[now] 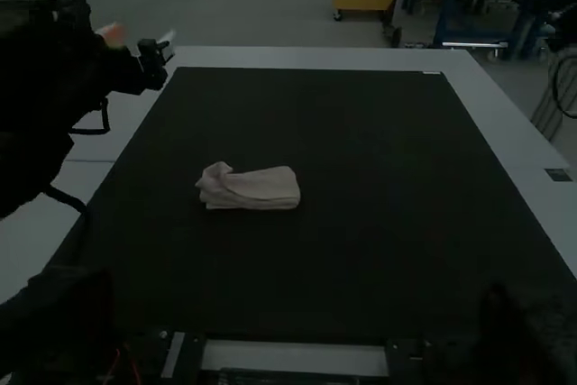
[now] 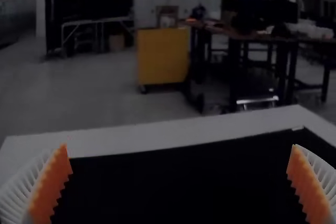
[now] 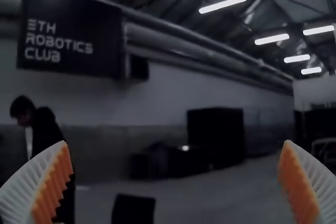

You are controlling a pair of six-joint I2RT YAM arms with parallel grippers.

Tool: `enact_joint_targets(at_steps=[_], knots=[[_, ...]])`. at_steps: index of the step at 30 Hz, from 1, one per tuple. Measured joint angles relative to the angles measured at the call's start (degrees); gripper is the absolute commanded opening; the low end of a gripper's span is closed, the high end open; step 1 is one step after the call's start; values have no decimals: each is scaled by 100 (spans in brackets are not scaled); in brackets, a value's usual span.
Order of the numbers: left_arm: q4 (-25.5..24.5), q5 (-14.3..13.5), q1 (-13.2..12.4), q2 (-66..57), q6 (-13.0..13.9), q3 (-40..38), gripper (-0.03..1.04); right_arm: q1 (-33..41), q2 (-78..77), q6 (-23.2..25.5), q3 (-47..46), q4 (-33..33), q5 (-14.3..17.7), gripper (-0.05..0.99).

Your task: Fold the towel.

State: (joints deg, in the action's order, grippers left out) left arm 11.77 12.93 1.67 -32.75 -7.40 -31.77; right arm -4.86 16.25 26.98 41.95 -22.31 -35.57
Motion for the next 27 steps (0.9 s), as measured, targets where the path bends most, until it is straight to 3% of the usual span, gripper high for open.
enact_joint_targets(at_steps=[4,7,10,14,16,20,24,27], knots=[[-48,-44,0,1198,-2,326,97,-105,-1259,142,-83,426,55,90],[-155,-160,0,2282,-9,503,97,-101,-1589,26,131,1137,195,91],[-566,-293,0,3244,-22,616,97,-81,-1547,-236,162,1631,560,91],[-911,-540,0,3248,105,726,97,0,-1558,-756,42,1436,1401,91],[-503,-664,0,3244,348,918,97,22,-1580,-1132,-299,1060,1753,91],[1005,-723,0,3257,809,1508,97,24,-1582,-1624,-1349,737,2337,91],[1429,-946,-2,3254,1019,2269,97,24,-1578,-1991,-2457,715,2660,91],[1781,-1036,0,3244,1106,2916,97,24,-1580,-2247,-3309,181,2983,91]])
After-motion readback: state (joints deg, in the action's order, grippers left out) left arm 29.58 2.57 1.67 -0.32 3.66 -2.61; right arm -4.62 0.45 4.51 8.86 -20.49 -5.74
